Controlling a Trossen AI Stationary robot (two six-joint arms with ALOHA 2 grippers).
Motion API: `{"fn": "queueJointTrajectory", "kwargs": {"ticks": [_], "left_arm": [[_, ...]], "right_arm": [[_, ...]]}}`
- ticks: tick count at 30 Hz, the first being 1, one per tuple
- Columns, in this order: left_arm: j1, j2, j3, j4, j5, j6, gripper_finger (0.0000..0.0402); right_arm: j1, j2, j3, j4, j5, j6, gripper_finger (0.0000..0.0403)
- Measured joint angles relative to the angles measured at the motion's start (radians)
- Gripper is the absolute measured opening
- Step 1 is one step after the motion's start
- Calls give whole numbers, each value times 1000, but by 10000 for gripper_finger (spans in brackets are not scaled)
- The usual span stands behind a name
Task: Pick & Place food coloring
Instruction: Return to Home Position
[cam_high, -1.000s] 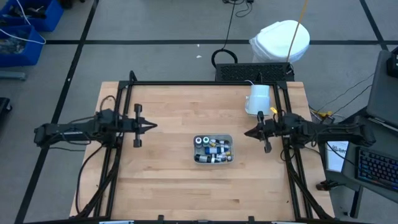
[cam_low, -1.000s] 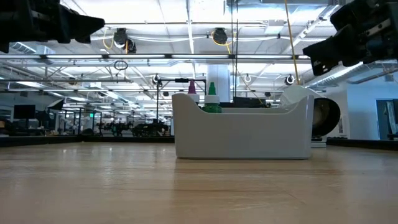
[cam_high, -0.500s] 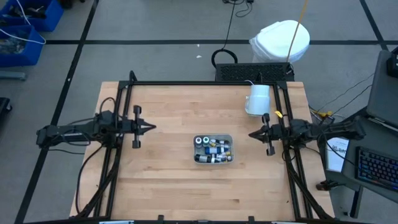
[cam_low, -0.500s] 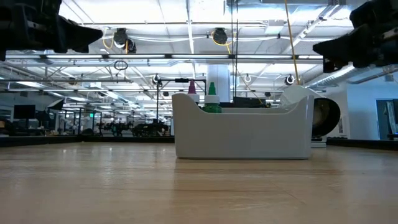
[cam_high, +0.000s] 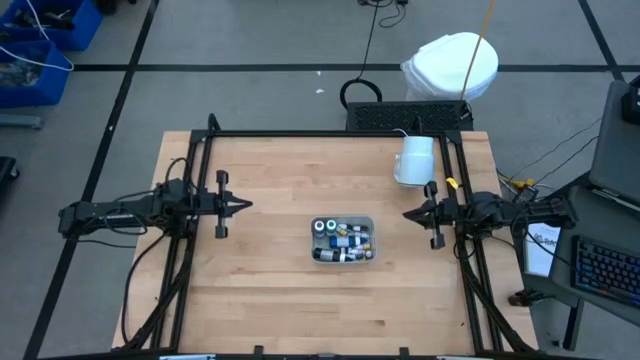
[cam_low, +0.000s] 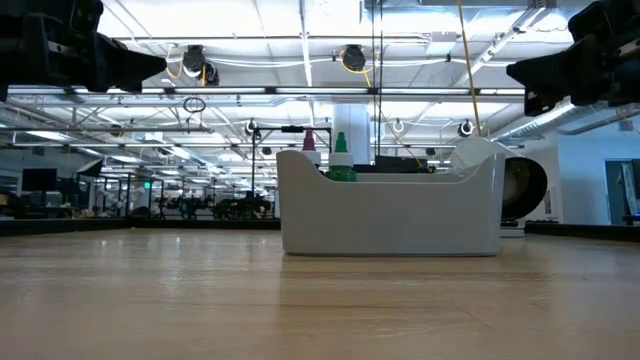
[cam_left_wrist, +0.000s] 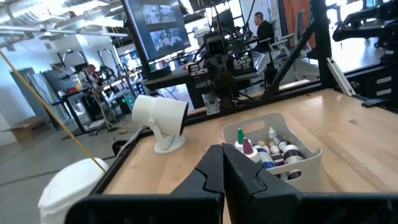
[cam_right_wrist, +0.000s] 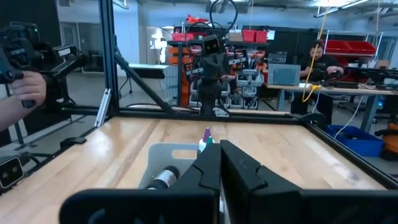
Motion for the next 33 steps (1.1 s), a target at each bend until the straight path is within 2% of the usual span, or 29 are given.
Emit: {"fn": "queueJointTrajectory", "kwargs": {"ticks": [5,12,33], "left_arm": [[0,2,0,-57,-26,-18,7],[0,2,0,-51,-34,-17,24],[0,2,0,-51,-35,-13,26]], "right_arm": [[0,0,-1,20,0,29,0],[0,0,-2,14,0,24,0],[0,0,-3,14,0,24,0]]}}
